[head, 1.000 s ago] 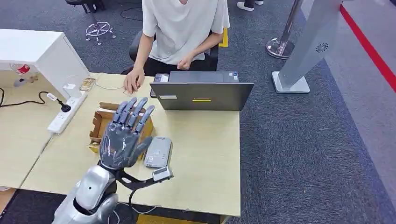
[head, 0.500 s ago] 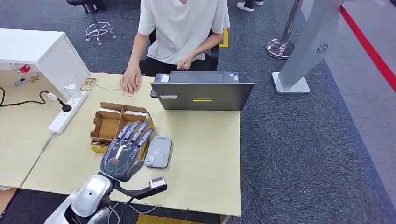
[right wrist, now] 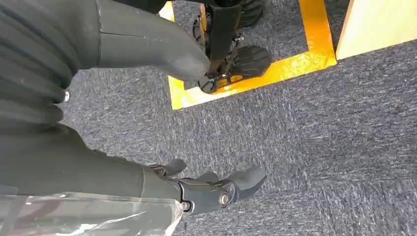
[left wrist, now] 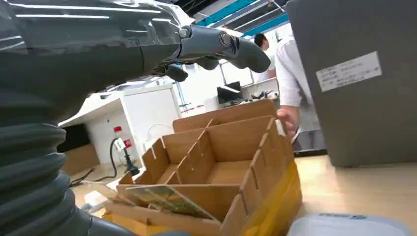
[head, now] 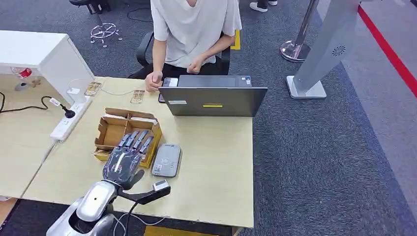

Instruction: Pass the card to the sensor for recognition and then transmit it.

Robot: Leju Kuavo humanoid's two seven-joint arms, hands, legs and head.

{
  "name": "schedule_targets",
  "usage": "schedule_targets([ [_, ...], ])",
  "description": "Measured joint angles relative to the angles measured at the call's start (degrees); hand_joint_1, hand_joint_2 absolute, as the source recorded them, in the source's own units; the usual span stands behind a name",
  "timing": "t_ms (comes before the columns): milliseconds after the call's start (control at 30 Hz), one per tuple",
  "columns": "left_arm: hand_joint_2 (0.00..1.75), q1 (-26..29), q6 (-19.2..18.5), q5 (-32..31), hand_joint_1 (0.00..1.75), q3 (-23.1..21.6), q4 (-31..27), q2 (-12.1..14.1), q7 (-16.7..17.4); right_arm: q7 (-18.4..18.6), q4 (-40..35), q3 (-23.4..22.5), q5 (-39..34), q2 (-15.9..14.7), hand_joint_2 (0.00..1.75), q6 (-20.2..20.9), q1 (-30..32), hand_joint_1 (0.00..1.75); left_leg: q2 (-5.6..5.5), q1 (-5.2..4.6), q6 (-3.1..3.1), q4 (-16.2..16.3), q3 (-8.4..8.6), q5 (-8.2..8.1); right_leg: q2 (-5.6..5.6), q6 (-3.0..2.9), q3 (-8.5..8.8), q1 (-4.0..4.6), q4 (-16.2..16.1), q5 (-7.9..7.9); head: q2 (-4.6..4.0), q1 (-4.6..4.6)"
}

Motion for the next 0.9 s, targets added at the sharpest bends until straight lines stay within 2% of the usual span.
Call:
schedule_targets([
  [433, 1.75, 8.1, 1.7, -0.3, 0.00, 5.7, -1.8, -0.1, 1.2, 0.3, 0.0, -0.7, 0.8, 0.0, 1.75, 0.0, 0.1, 0.00, -0.02, 0.00, 0.01, 0.0, -0.01, -0.02, 0.00, 0.00, 0.00, 0.00, 0.0, -0.03, 0.00, 0.00],
  [667, 1.75, 8.3, 2.4, -1.0, 0.00, 6.6, -1.8, -0.9, 1.3, 0.2, 0.0, -0.8, 1.5, 0.0, 1.75, 0.2, 0.0, 0.00, -0.02, 0.00, 0.02, 0.0, 0.00, -0.01, -0.03, 0.00, 0.01, 0.00, 0.0, -0.02, 0.00, 0.00],
  [900, 1.75, 5.6, 4.4, -1.3, 0.00, 8.2, -0.2, -3.3, 0.9, 0.2, 0.0, -0.8, 2.6, 0.0, 1.75, 0.3, -0.2, 0.00, -0.04, -0.01, 0.02, 0.0, 0.00, -0.01, -0.06, 0.00, 0.02, -0.01, 0.0, -0.02, 0.00, 0.00],
])
